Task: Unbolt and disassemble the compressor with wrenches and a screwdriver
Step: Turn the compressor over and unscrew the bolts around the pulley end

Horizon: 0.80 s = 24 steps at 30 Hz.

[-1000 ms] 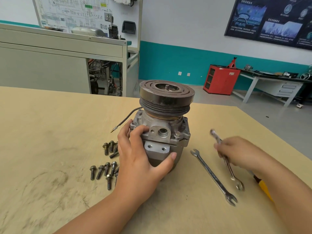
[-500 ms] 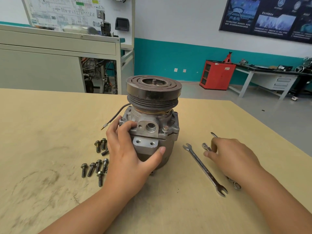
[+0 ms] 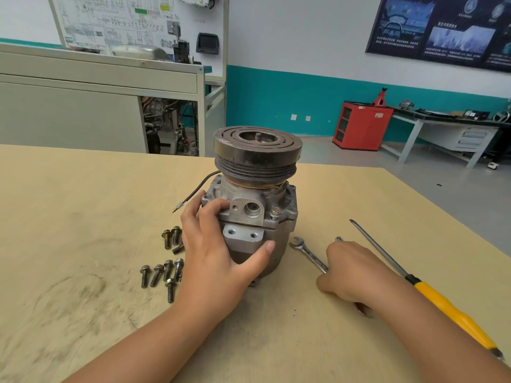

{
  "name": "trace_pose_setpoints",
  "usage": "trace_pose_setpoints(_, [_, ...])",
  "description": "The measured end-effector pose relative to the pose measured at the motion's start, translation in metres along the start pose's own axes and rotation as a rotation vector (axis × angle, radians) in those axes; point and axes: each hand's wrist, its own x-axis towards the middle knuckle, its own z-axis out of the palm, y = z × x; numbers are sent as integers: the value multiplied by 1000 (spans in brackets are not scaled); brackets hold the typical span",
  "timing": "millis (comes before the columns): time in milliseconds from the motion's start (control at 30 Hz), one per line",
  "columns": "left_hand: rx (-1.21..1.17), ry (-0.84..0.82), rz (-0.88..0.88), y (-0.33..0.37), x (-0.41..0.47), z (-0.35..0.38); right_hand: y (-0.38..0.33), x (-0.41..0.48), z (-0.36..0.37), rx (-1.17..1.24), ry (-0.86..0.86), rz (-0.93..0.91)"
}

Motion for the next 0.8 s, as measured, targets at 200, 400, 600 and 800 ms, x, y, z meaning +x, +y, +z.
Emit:
trace_pose_setpoints(200, [3, 0, -12, 3, -1, -1, 18, -4, -15, 388, -135, -116])
trace_pose_setpoints(400, [-69, 168, 80, 23, -1, -9, 29, -34, -113, 1269, 249, -561])
trace_pose_setpoints(600, [-51, 259, 246, 50, 36, -38, -21, -30, -131, 1216, 508, -761])
trace_pose_setpoints(800, [91, -126, 262, 85, 87, -62, -27, -14, -122, 1233, 519, -753])
